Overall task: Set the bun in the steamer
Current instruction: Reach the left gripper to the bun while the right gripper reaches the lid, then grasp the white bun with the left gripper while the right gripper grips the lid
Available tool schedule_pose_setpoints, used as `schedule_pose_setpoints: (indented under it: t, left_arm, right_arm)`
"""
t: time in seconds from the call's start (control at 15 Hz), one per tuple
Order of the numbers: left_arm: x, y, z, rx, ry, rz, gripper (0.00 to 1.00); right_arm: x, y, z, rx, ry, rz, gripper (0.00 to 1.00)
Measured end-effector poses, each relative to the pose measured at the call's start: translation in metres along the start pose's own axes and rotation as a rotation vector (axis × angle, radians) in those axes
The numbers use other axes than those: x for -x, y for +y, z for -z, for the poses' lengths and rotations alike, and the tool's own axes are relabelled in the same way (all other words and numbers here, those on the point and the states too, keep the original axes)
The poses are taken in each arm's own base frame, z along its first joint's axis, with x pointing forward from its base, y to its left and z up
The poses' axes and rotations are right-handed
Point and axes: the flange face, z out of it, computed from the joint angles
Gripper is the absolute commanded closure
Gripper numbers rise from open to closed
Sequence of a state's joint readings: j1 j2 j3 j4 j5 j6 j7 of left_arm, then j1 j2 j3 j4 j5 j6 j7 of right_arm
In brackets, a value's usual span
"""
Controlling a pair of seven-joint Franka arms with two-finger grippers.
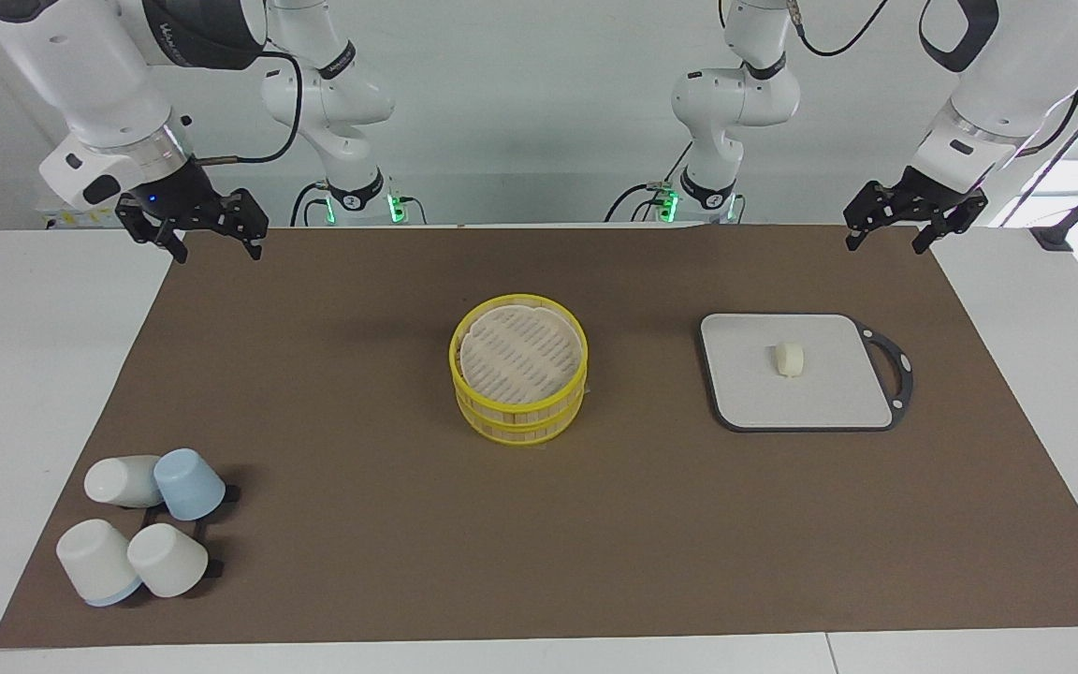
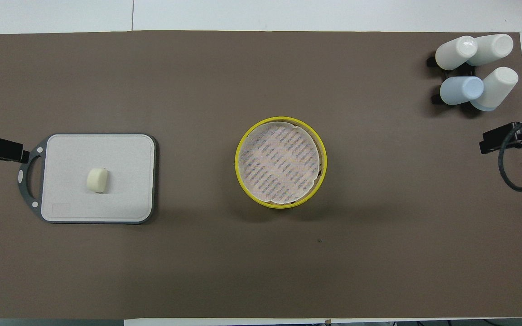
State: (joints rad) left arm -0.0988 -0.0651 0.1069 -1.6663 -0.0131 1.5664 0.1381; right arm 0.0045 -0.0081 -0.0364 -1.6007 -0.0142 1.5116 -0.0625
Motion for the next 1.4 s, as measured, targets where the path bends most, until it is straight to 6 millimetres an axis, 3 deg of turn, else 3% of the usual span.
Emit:
schedule_pose_setpoints:
  t: [0.27,0.4,0.47,0.6,0.73,0.87,1.0,1.07,1.2,1.4]
  left_arm:
    - [0.0,0.0,0.0,0.0,0.0,0.0,0.0]
    - [0.0,0.0,0.0,0.0,0.001,0.0,0.0]
    - [0.0,0.0,0.001,0.0,0.001,0.0,0.0]
    - [0.001,0.0,0.001,0.0,0.002,0.0,0.0]
    - [0.001,0.0,0.001,0.0,0.002,0.0,0.0]
    - [0.0,0.0,-0.007,0.001,-0.002,0.0,0.0]
    - [-0.004,-0.001,-0.041,-0.001,0.017,0.001,0.0]
    - [-0.005,-0.002,-0.071,-0.002,0.029,0.002,0.0]
    - [0.002,-0.002,-0.144,-0.003,0.035,0.003,0.0]
    - [0.015,0.002,-0.241,-0.013,0.063,-0.009,0.0]
  right_arm:
    - [0.0,-0.004,0.0,-0.003,0.001,0.007,0.0]
    - [-0.002,-0.038,0.0,-0.04,0.003,0.063,0.0]
    - [-0.004,-0.069,-0.002,-0.054,0.0,0.101,0.0]
    - [-0.01,-0.152,-0.01,-0.058,-0.005,0.093,0.0]
    - [-0.023,-0.258,-0.031,-0.058,0.008,0.031,0.0]
    - [-0.034,-0.363,-0.073,-0.079,0.061,-0.015,0.0]
    - [-0.031,-0.429,-0.13,-0.079,0.066,-0.026,0.0]
    - [-0.031,-0.446,-0.153,-0.073,0.059,-0.031,0.0]
    - [-0.031,-0.46,-0.181,-0.072,0.059,-0.052,0.0]
    - [-0.025,-0.465,-0.204,-0.077,0.068,-0.07,0.0]
